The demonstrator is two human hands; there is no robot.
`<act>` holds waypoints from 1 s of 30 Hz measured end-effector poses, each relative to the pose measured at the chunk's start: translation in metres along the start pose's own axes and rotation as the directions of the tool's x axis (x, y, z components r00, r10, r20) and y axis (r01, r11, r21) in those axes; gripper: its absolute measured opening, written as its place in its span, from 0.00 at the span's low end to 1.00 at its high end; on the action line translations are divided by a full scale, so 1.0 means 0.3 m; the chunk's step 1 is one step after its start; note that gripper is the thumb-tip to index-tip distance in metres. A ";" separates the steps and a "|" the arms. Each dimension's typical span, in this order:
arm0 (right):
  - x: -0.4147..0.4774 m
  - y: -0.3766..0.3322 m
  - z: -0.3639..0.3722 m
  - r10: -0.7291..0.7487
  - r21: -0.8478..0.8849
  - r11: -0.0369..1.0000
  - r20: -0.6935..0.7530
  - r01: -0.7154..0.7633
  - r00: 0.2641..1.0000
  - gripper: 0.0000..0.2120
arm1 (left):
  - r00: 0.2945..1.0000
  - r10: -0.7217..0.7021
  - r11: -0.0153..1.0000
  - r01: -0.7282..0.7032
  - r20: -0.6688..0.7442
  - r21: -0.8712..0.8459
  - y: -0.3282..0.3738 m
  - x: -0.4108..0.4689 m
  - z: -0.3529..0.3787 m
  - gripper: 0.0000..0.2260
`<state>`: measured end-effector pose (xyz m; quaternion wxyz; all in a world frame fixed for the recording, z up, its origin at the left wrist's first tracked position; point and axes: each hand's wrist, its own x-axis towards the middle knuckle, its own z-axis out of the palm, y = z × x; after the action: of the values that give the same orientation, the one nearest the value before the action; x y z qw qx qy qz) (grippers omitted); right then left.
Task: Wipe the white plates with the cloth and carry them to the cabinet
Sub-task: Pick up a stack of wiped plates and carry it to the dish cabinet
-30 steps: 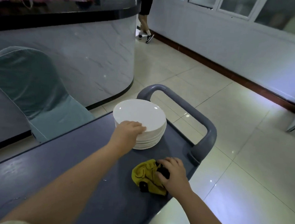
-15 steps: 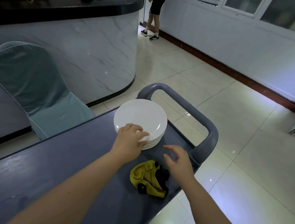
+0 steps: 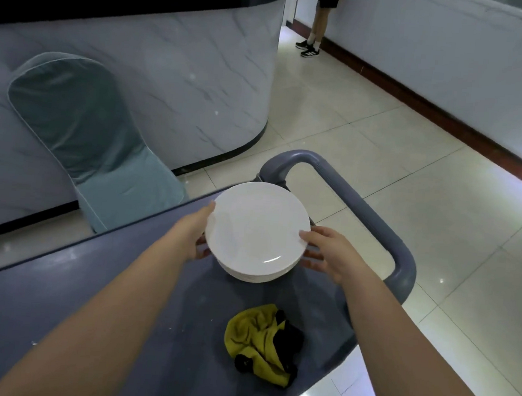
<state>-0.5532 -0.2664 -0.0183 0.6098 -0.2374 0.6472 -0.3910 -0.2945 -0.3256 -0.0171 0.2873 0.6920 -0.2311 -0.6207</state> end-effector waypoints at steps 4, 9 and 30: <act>0.034 0.007 -0.026 0.035 -0.017 0.999 0.067 -0.034 0.997 0.24 | 0.999 -0.017 0.999 0.018 -0.029 0.035 0.031 0.016 0.014 0.21; 0.061 0.019 -0.059 0.048 0.040 0.998 0.142 -0.054 0.989 0.18 | 0.984 -0.138 0.988 0.144 0.114 -0.051 0.070 0.016 -0.011 0.23; 0.072 0.029 -0.078 0.097 0.270 0.950 0.216 -0.155 0.972 0.13 | 0.971 0.084 0.993 -0.064 0.223 -0.096 0.000 0.046 -0.053 0.12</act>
<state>-0.5778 -0.2731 -0.0394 0.7234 -0.1430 0.5335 -0.4143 -0.2771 -0.3331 -0.0262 0.3121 0.5943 -0.2604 -0.6940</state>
